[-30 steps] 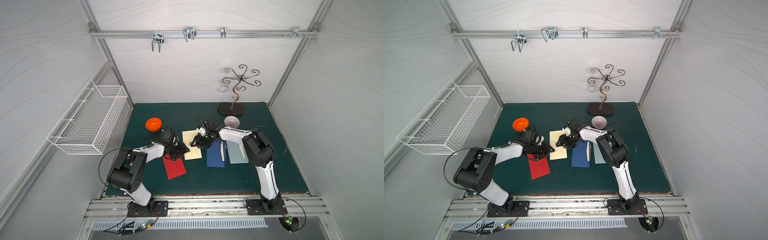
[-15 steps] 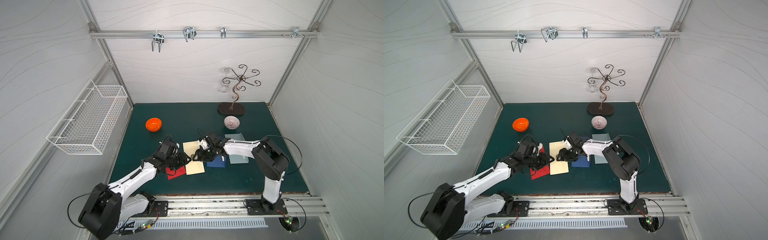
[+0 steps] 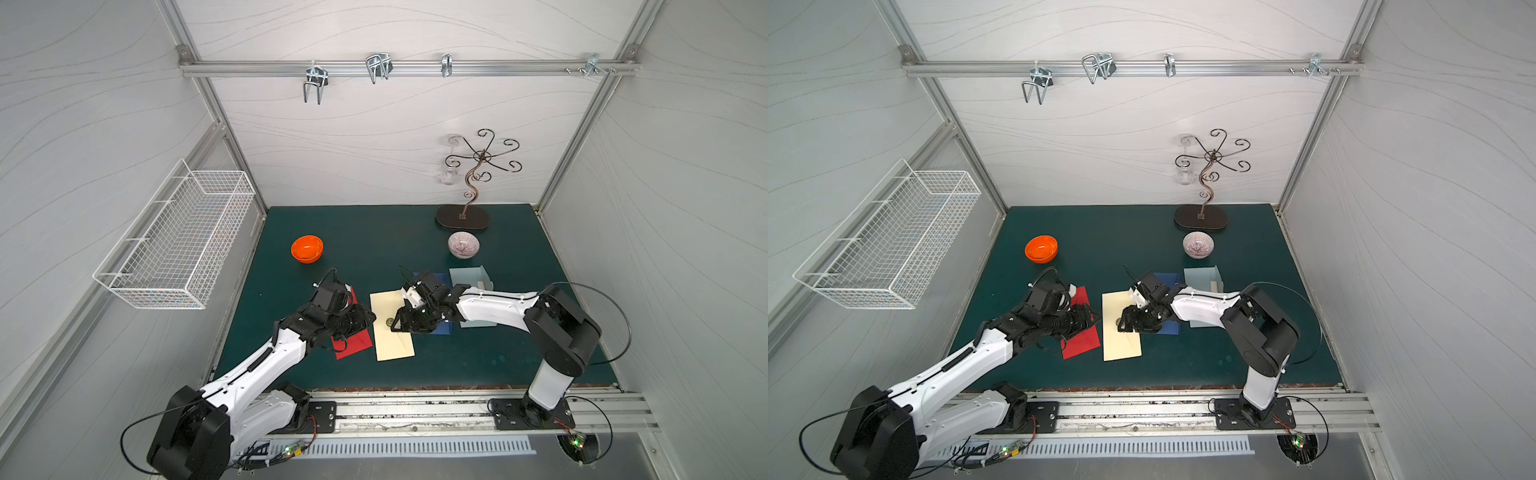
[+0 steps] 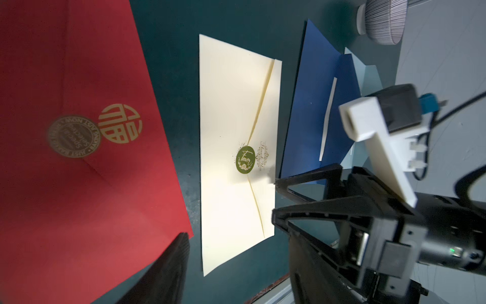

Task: Open the envelope
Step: Move the envelope to the center of the board.

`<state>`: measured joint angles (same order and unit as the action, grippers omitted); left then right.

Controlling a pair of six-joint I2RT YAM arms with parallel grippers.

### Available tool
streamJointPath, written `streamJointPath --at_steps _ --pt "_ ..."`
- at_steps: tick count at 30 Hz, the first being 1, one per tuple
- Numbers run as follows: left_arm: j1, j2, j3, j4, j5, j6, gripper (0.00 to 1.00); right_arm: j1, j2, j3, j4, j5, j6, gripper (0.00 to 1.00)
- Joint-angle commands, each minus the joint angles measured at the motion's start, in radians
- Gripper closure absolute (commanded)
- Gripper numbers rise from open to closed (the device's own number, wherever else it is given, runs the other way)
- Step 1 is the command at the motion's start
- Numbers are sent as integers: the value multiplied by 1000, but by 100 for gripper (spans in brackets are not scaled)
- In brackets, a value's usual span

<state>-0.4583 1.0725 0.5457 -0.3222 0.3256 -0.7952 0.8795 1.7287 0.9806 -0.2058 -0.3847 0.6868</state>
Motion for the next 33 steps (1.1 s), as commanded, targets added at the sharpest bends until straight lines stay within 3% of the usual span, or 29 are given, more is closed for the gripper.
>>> streamJointPath --at_steps 1,10,15,20,28,33 --pt "7 55 44 65 -8 20 37 7 -38 -29 -2 19 30 37" --pt "17 353 196 102 -32 53 38 7 -57 -51 -9 43 32 37" --pt "24 422 230 77 -93 58 39 6 -60 -55 -14 55 32 37" --pt "37 499 221 136 18 83 38 6 -58 -53 -14 60 32 36" --pt "41 498 175 49 -74 40 39 4 -55 -52 -16 59 31 36" --pt "43 417 117 1 -145 6 40 4 -58 -54 -18 64 32 36"
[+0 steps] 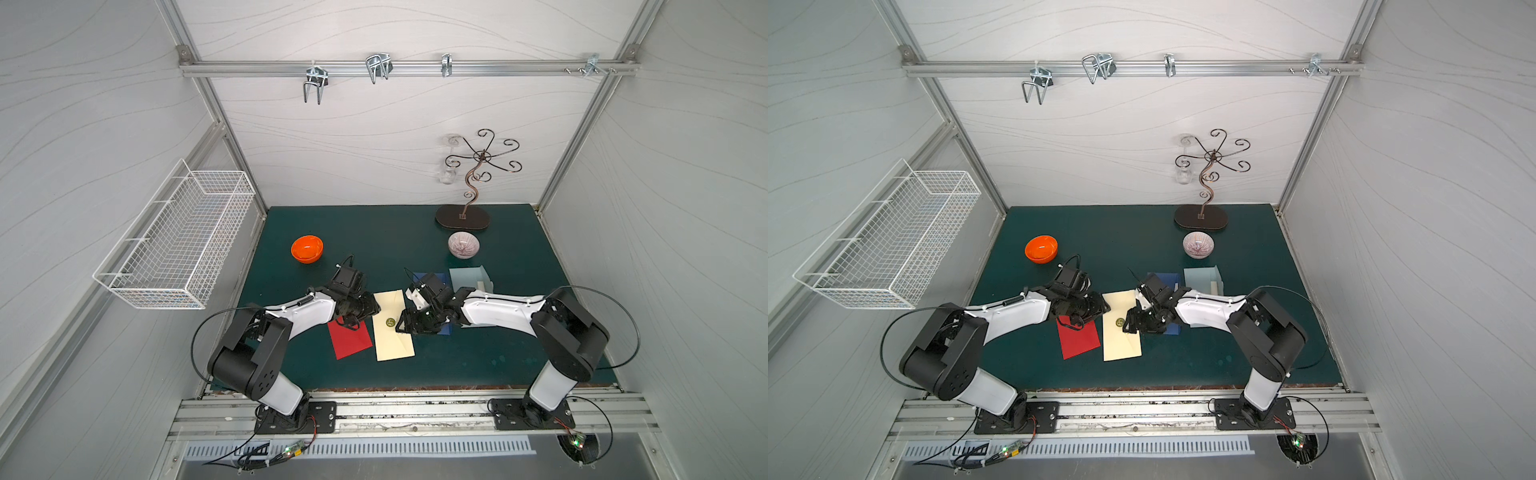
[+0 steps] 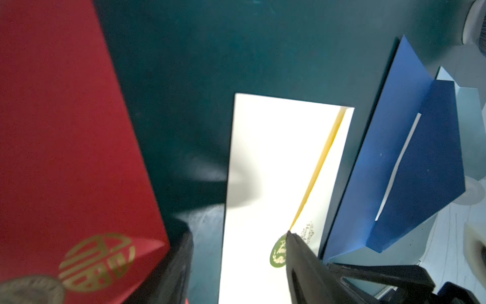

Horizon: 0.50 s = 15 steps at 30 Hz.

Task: Open the envelope
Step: Move the envelope to the center of the board.

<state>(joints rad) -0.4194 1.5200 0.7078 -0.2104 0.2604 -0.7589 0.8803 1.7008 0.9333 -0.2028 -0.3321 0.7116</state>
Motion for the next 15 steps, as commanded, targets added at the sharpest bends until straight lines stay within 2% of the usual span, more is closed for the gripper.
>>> streamJointPath --at_steps 1,5,9,15 --pt "5 -51 -51 -121 -96 -33 40 3 -30 -7 -19 10 8 36" --pt "34 -113 -70 -163 -149 -38 40 3 -26 -6 -15 2 10 36" --pt "73 -134 -79 -185 -149 -36 40 4 -32 -8 -17 7 7 36" --pt "73 -247 -81 -100 -50 7 39 3 -38 -8 -14 2 7 36"
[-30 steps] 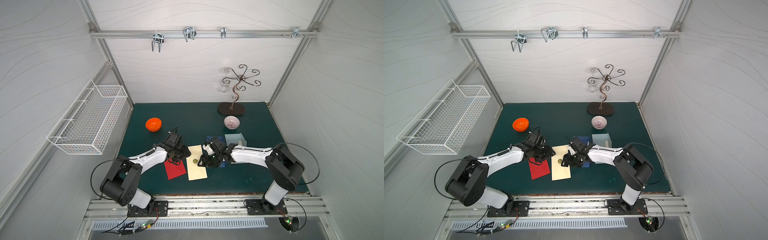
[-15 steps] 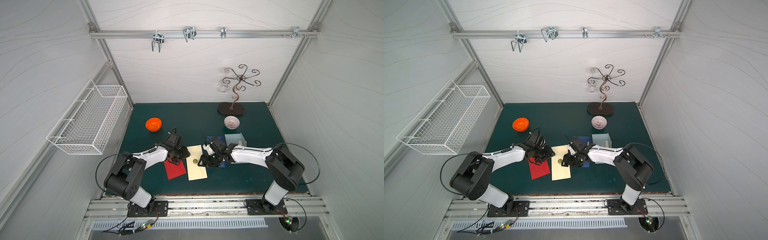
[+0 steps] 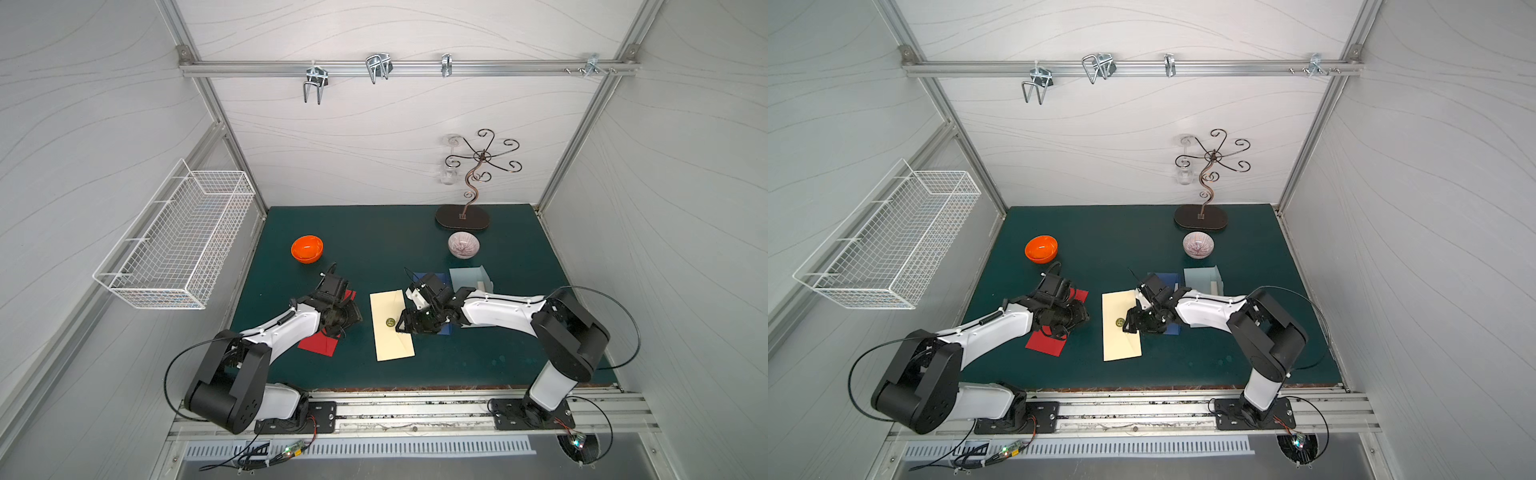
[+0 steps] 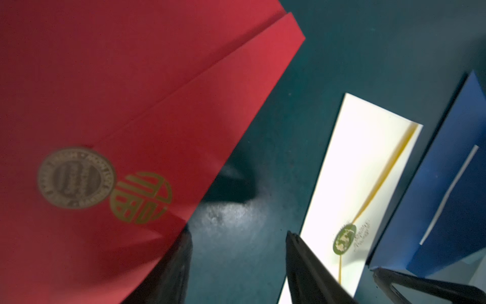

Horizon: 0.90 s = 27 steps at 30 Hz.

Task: Open the envelope
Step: Move the envelope to the center of the board.

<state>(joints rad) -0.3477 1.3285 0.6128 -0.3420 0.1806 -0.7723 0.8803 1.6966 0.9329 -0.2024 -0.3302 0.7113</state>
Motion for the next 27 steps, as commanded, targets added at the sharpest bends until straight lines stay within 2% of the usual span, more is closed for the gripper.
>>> streamJointPath --at_steps 1,5,7,11,17,27 --pt "1 -71 22 15 9 25 39 4 -31 -6 -15 1 7 36" --pt "41 -91 62 -84 -151 31 38 4 -25 -9 -9 -1 11 36" --pt "90 -72 68 -90 -175 27 38 4 -21 -9 -7 -4 11 36" --pt "175 -11 73 -34 -105 19 38 4 -18 -7 -7 -7 10 36" --pt "193 67 66 57 5 25 38 3 -12 -2 -12 -6 7 36" --pt "209 169 59 15 -140 8 38 3 1 9 -19 -5 1 36"
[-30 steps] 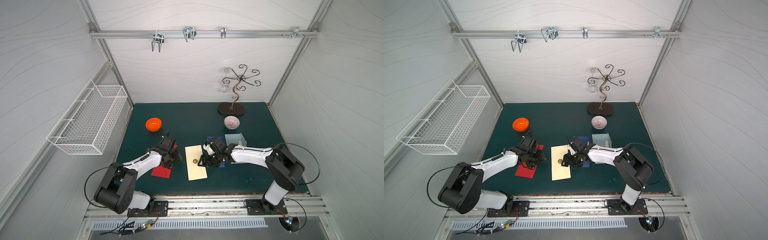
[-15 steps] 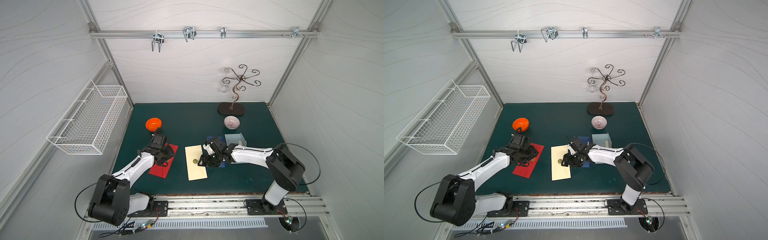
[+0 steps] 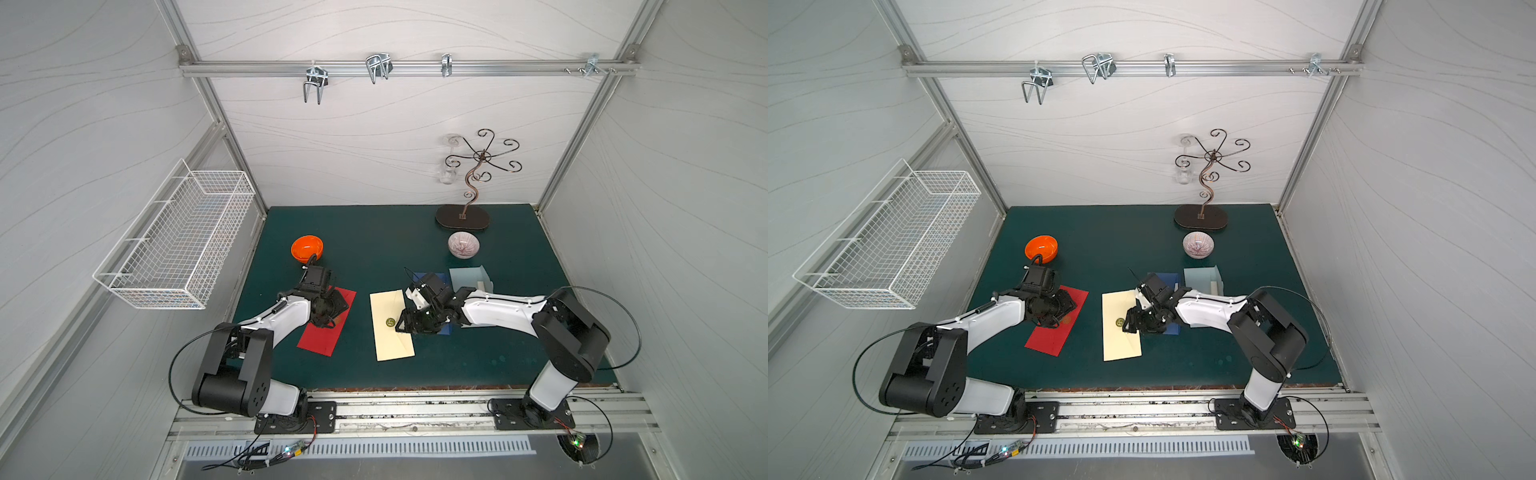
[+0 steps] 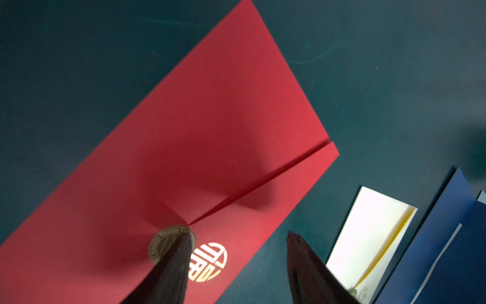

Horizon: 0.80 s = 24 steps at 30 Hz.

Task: Open the envelope
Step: Move the envelope to the center of the board.

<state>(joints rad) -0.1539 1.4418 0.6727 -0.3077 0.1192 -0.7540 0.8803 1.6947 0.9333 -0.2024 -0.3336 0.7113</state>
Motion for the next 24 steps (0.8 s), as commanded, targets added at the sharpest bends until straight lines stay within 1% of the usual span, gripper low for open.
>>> streamJointPath --at_steps 1,4,9,12,16,18,21,24 --pt "21 62 -2 -28 -82 -14 38 3 3 9 -24 3 2 36" --pt "26 66 -16 -38 -81 -34 39 1 2 15 -41 25 -7 36" --pt "26 14 -48 -44 -65 -57 39 -2 3 18 -48 28 -10 36" --pt "27 -23 -46 -49 -45 -48 39 -3 4 22 -50 28 -14 36" --pt "25 -86 -9 -74 -63 2 38 -4 7 36 -67 44 -21 36" --pt "25 -104 47 -110 -71 34 37 -6 13 46 -77 58 -24 36" --pt "17 -118 108 -136 -15 65 37 -11 27 63 -83 70 -27 36" --pt "-31 -136 129 -145 7 86 37 -18 43 77 -91 81 -21 36"
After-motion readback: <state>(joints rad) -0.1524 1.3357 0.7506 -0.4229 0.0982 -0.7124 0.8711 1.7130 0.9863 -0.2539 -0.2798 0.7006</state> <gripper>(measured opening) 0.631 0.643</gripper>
